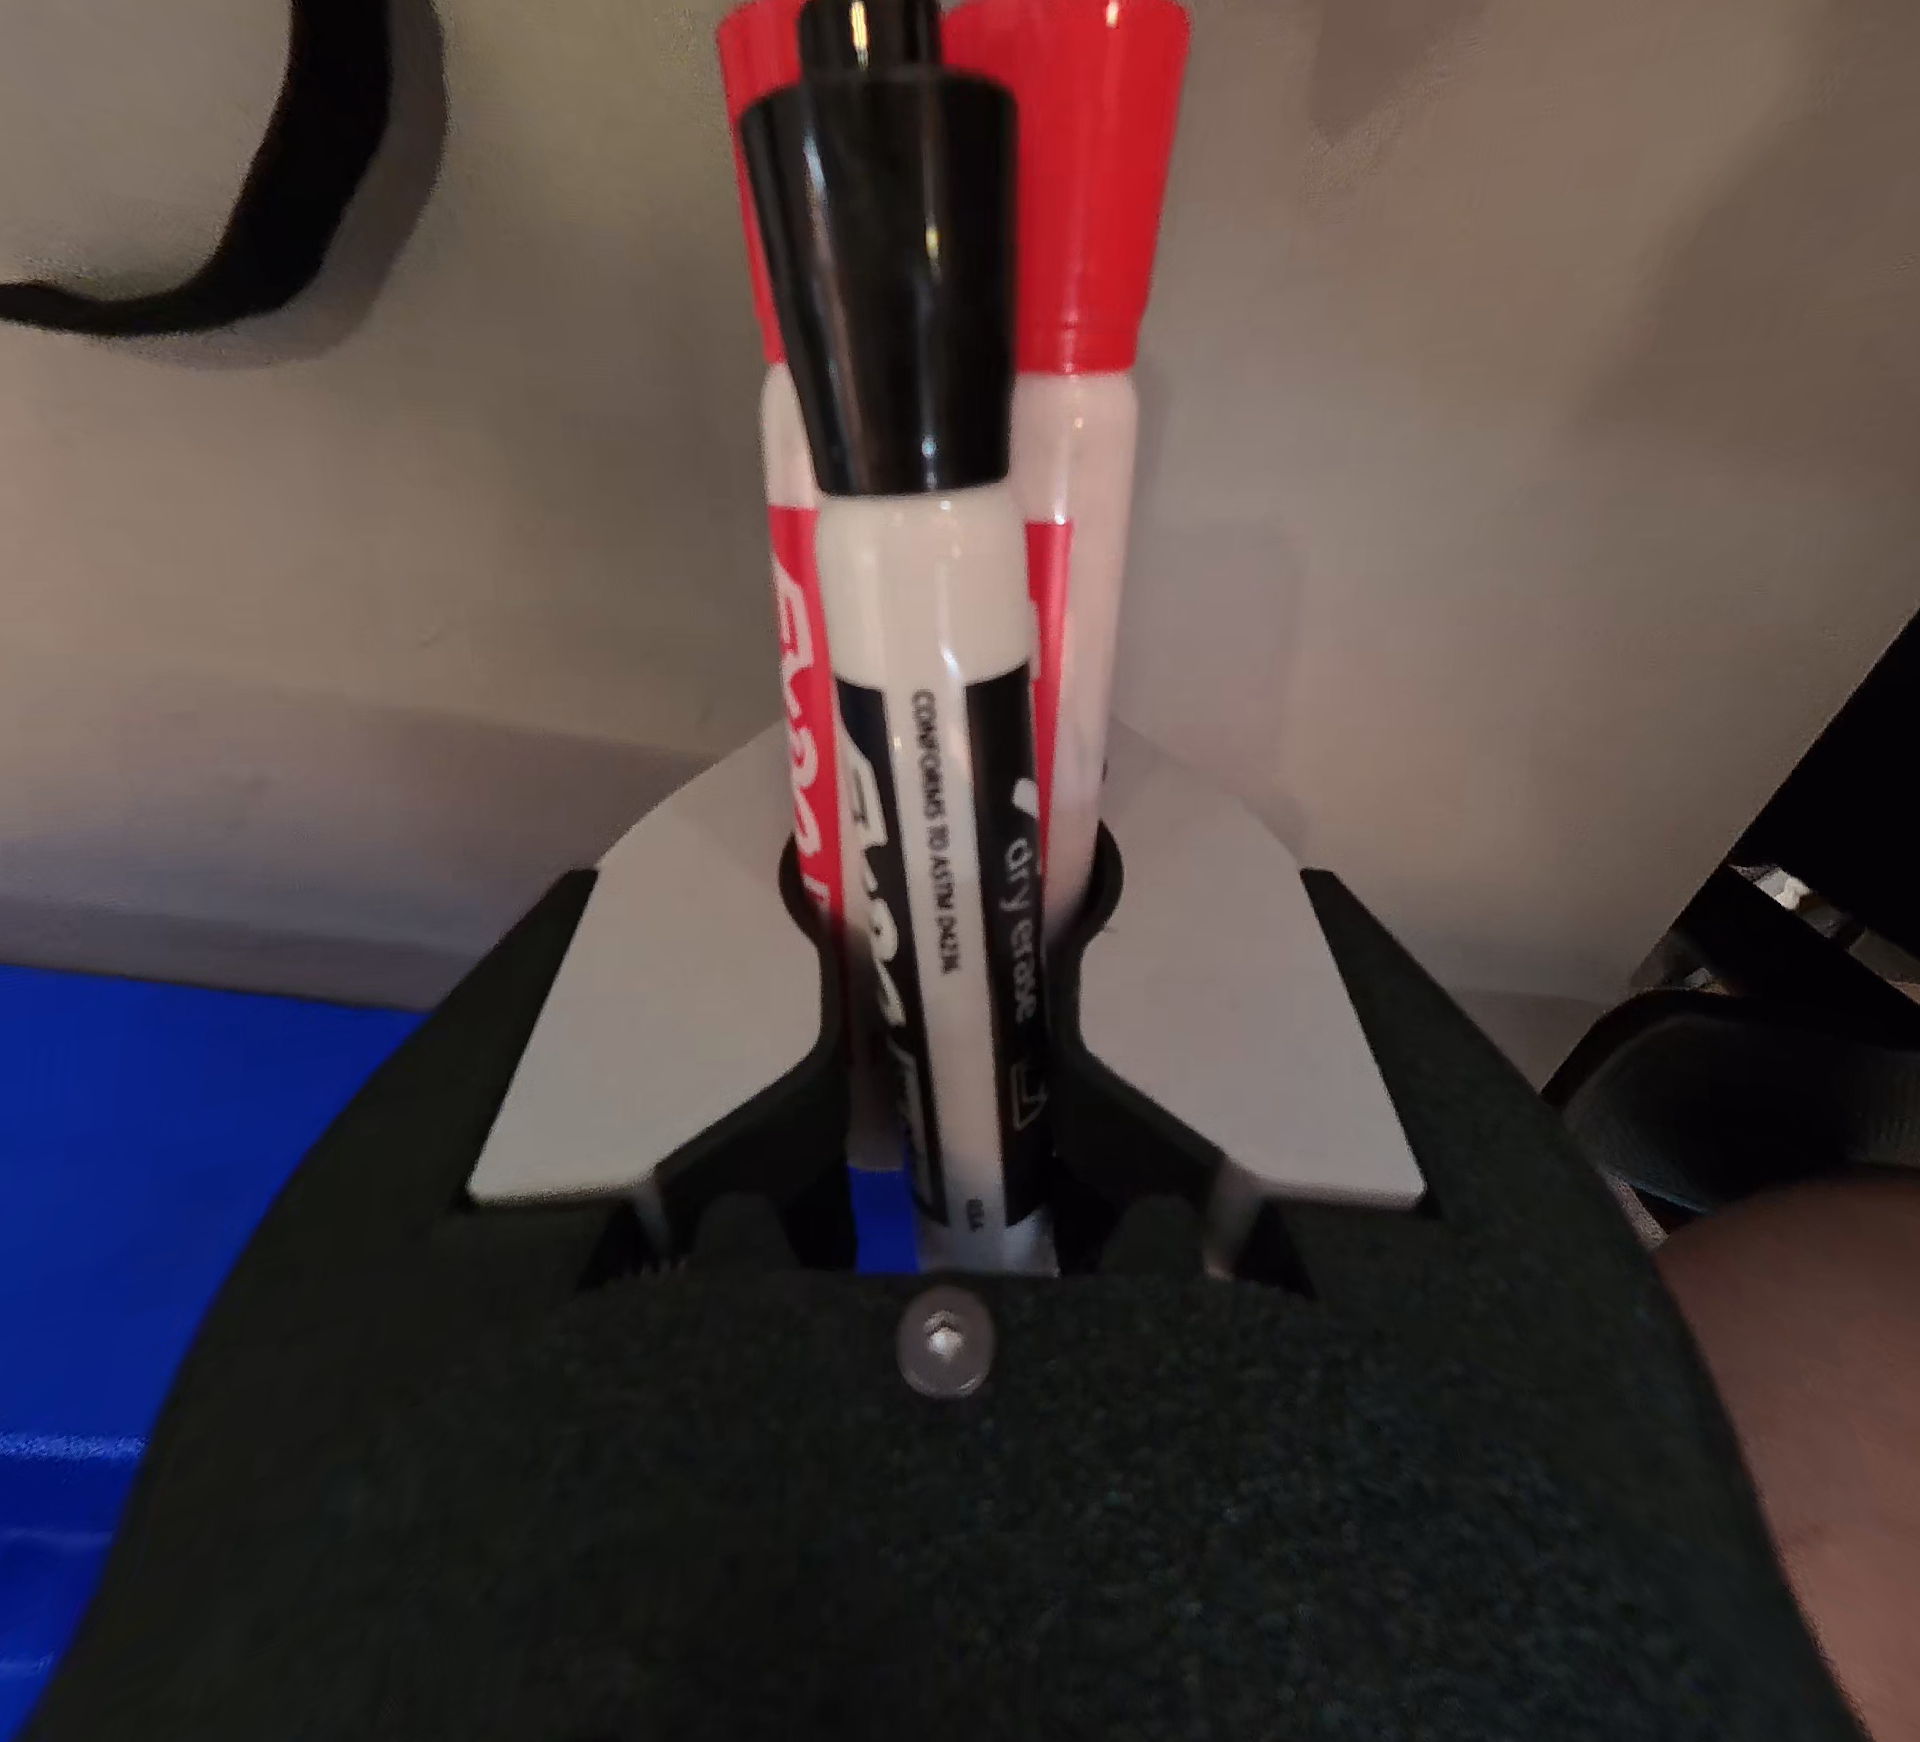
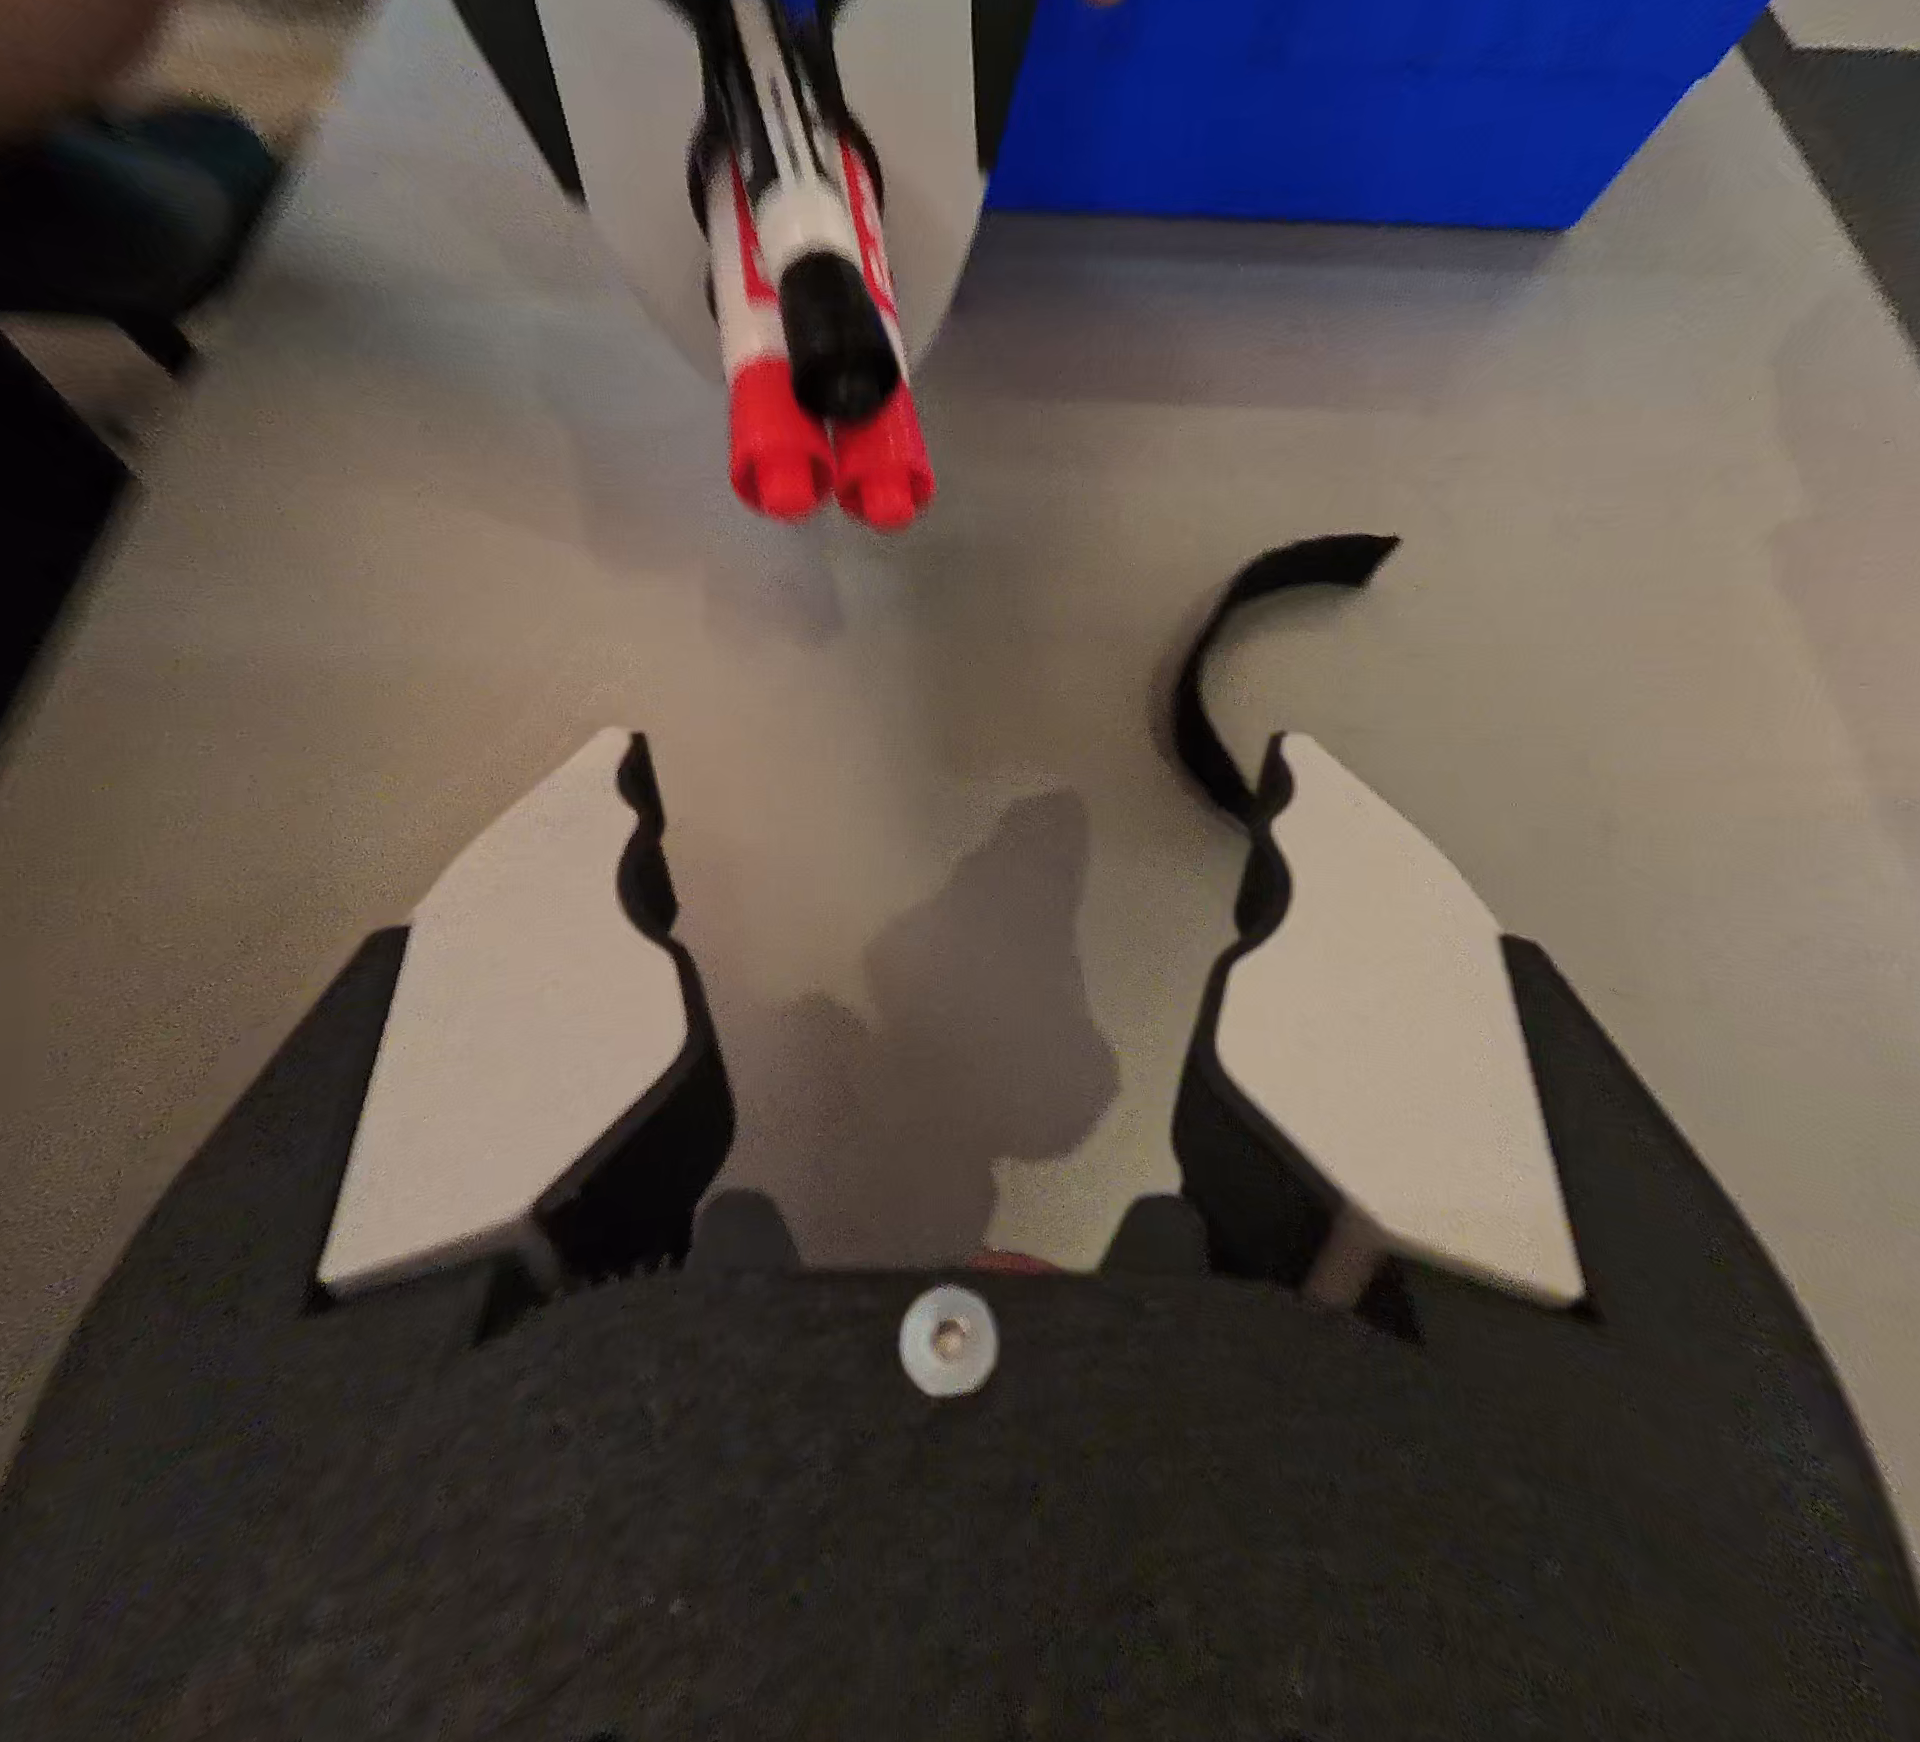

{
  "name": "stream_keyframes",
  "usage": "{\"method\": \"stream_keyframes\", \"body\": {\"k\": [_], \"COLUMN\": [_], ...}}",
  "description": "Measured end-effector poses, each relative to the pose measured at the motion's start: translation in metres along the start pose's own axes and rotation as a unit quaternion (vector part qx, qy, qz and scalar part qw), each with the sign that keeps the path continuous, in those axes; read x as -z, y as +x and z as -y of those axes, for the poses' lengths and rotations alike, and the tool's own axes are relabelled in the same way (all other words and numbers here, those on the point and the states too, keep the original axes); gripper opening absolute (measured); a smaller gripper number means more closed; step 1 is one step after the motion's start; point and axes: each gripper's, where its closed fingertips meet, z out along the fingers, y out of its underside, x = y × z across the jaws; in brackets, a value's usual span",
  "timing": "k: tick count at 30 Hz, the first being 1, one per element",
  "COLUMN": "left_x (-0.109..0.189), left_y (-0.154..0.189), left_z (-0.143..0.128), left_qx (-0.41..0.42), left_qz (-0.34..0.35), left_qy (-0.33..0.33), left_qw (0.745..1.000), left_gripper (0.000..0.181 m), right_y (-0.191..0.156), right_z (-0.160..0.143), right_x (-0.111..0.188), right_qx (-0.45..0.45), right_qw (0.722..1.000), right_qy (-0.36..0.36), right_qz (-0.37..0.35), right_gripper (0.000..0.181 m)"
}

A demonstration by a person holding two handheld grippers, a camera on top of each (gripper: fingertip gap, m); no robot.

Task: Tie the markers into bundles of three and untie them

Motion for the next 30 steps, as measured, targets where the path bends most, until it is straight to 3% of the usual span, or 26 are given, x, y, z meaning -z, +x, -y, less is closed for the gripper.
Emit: {"method": "stream_keyframes", "body": {"k": [4, 8, 12, 14, 16, 18, 22, 27, 30], "left_x": [0.009, 0.020, 0.026, 0.026, 0.026, 0.023, 0.016, 0.009, 0.008], "left_y": [-0.003, -0.004, -0.004, -0.003, -0.002, -0.003, -0.012, -0.018, -0.015], "left_z": [-0.006, -0.010, -0.012, -0.013, -0.011, -0.009, -0.005, 0.000, 0.006], "left_qx": [0.011, 0.023, 0.030, 0.030, 0.028, 0.025, 0.027, 0.029, 0.021], "left_qz": [0.018, 0.029, 0.032, 0.031, 0.029, 0.029, 0.039, 0.041, 0.040], "left_qy": [-0.004, 0.001, 0.006, 0.007, 0.008, 0.008, 0.010, 0.007, 0.009], "left_qw": [1.000, 0.999, 0.999, 0.999, 0.999, 0.999, 0.999, 0.999, 0.999], "left_gripper": [0.043, 0.043, 0.043, 0.043, 0.043, 0.043, 0.043, 0.043, 0.043], "right_y": [0.048, 0.070, 0.073, 0.065, 0.064, 0.065, 0.042, 0.001, -0.033], "right_z": [-0.016, -0.025, -0.058, -0.051, -0.046, -0.052, -0.027, -0.023, -0.024], "right_x": [0.007, -0.008, -0.022, -0.032, -0.038, -0.035, -0.023, -0.021, -0.024], "right_qx": [0.061, -0.075, -0.147, -0.155, -0.132, -0.099, 0.011, 0.116, 0.164], "right_qw": [0.994, 0.994, 0.979, 0.982, 0.987, 0.986, 0.993, 0.975, 0.964], "right_qy": [-0.064, -0.078, -0.139, -0.108, -0.093, -0.130, -0.103, -0.165, -0.197], "right_qz": [-0.059, 0.013, -0.021, -0.006, -0.012, -0.028, -0.064, -0.095, -0.069], "right_gripper": [0.104, 0.096, 0.092, 0.086, 0.042, 0.006, 0.001, 0.001, 0.001]}}
